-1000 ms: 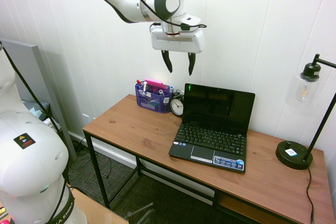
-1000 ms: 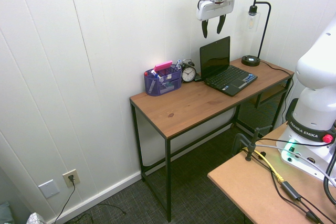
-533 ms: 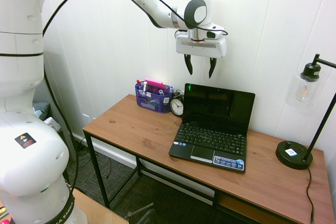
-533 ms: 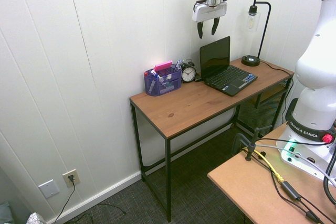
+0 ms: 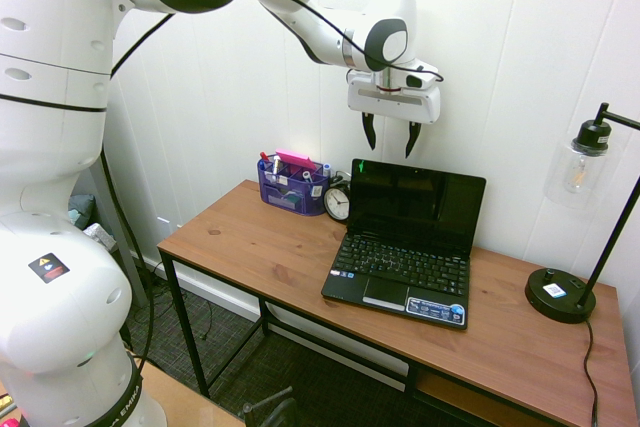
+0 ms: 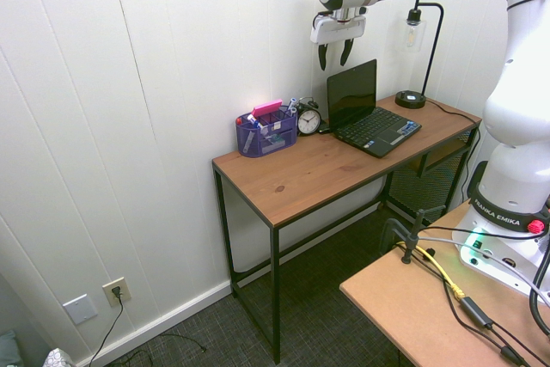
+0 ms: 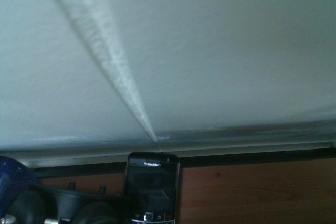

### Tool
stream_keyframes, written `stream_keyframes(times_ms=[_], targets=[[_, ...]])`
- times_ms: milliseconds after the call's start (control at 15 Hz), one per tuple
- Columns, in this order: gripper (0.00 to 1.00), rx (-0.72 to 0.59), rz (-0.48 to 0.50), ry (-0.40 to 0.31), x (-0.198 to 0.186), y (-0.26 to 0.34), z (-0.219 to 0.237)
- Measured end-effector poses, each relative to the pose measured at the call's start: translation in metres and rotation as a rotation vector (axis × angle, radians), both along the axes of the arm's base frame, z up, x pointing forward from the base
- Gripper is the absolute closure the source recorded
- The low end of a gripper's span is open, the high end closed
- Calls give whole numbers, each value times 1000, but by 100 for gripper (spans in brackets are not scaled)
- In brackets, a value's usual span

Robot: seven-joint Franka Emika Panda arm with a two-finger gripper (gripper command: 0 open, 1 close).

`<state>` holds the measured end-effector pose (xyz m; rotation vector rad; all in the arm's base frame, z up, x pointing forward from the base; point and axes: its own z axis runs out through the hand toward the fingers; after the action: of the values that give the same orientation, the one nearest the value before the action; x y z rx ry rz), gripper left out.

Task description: Close the laptop lid

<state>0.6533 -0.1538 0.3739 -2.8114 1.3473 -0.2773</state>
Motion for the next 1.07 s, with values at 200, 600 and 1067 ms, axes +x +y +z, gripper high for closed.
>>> stream_keyframes(times_ms=[200, 600, 1067], targets=[[100, -1, -20, -11, 1, -12, -8], [100, 27, -41, -25, 2, -21, -19], [100, 38, -60, -17, 0, -34, -30]])
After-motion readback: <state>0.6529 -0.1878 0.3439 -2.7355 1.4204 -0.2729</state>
